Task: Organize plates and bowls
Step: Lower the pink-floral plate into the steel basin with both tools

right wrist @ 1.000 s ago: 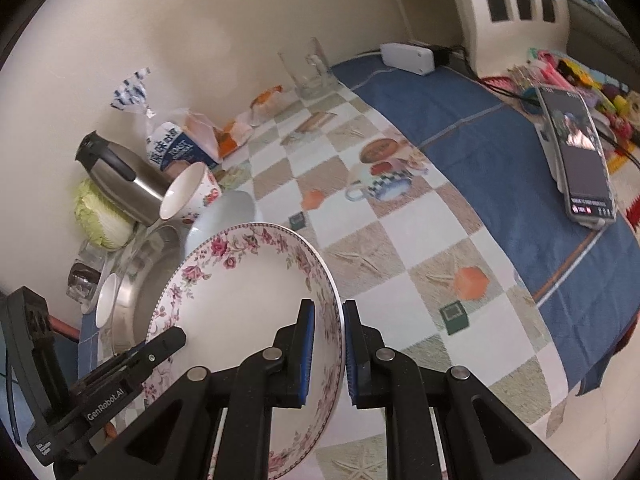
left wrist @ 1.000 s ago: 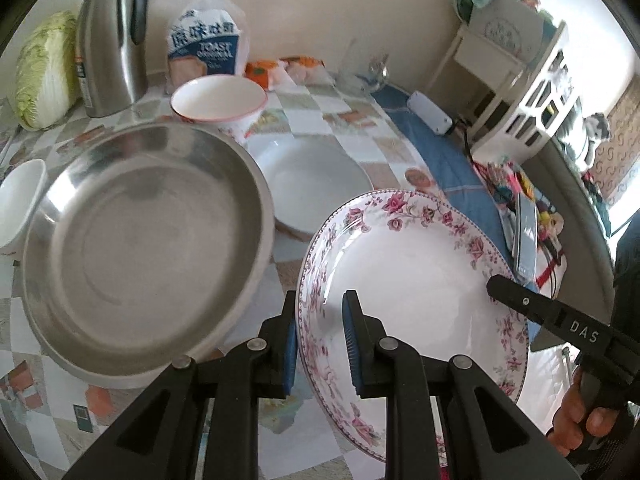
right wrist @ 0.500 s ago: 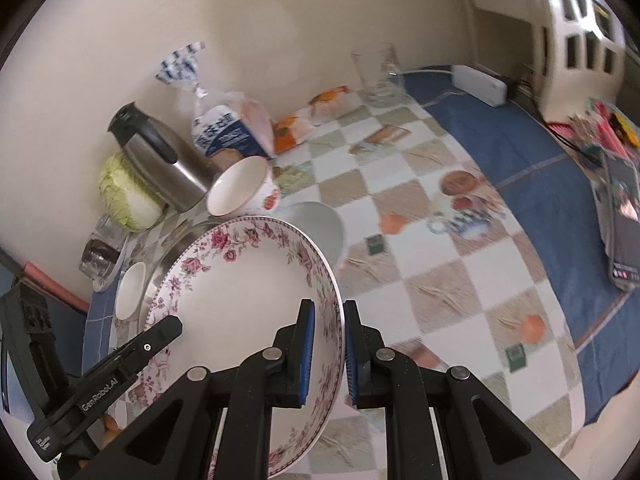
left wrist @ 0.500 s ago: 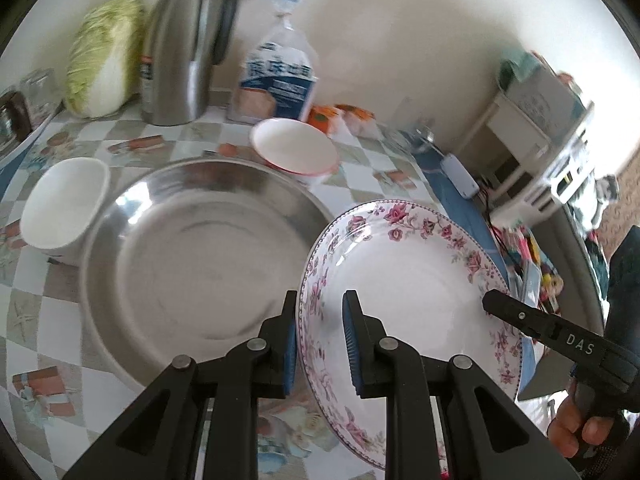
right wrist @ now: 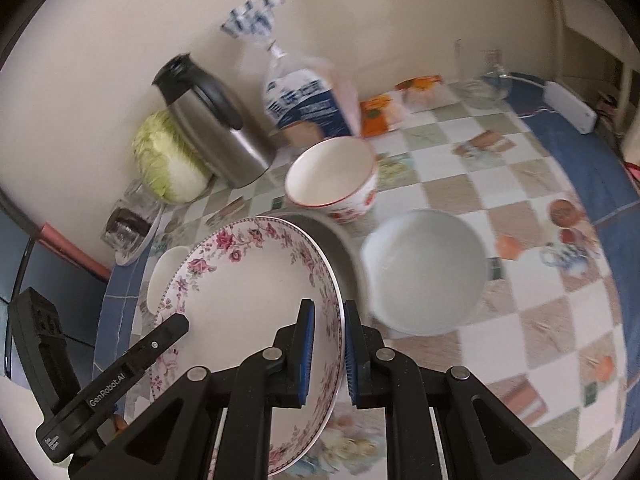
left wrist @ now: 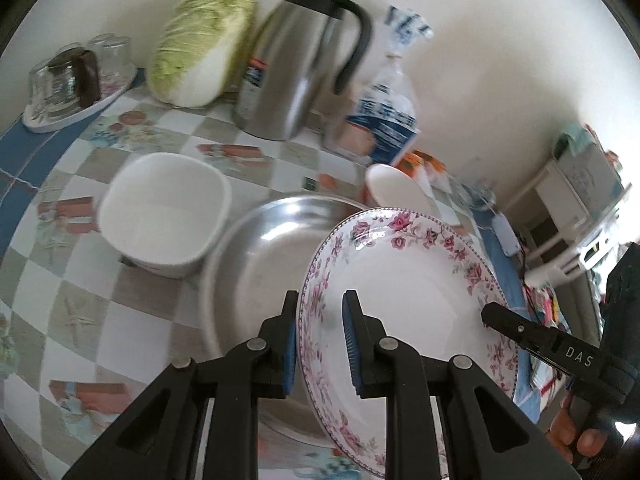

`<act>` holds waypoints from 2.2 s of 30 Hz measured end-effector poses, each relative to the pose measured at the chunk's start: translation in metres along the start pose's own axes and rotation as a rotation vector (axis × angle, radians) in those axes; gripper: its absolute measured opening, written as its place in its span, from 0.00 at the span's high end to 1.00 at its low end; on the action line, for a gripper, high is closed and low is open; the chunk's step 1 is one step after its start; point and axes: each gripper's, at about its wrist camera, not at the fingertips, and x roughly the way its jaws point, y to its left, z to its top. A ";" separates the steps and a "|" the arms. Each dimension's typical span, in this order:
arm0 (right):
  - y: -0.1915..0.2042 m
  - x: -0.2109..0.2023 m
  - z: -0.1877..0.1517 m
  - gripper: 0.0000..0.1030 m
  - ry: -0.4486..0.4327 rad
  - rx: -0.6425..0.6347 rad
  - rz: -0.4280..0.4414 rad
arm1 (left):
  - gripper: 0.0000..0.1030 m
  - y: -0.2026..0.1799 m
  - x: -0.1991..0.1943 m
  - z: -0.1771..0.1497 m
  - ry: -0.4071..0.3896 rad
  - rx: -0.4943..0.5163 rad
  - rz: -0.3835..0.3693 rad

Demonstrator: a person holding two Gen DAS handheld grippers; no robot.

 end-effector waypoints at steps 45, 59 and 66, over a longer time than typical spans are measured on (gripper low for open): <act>-0.003 0.087 0.008 0.86 0.131 0.016 -0.022 | 0.79 0.022 0.072 0.005 0.118 0.022 0.140; 0.000 0.092 0.006 0.85 0.134 0.005 -0.035 | 0.79 0.021 0.073 0.006 0.104 0.036 0.174; -0.002 0.093 0.005 0.84 0.132 0.010 -0.035 | 0.79 0.017 0.073 0.007 0.085 0.073 0.202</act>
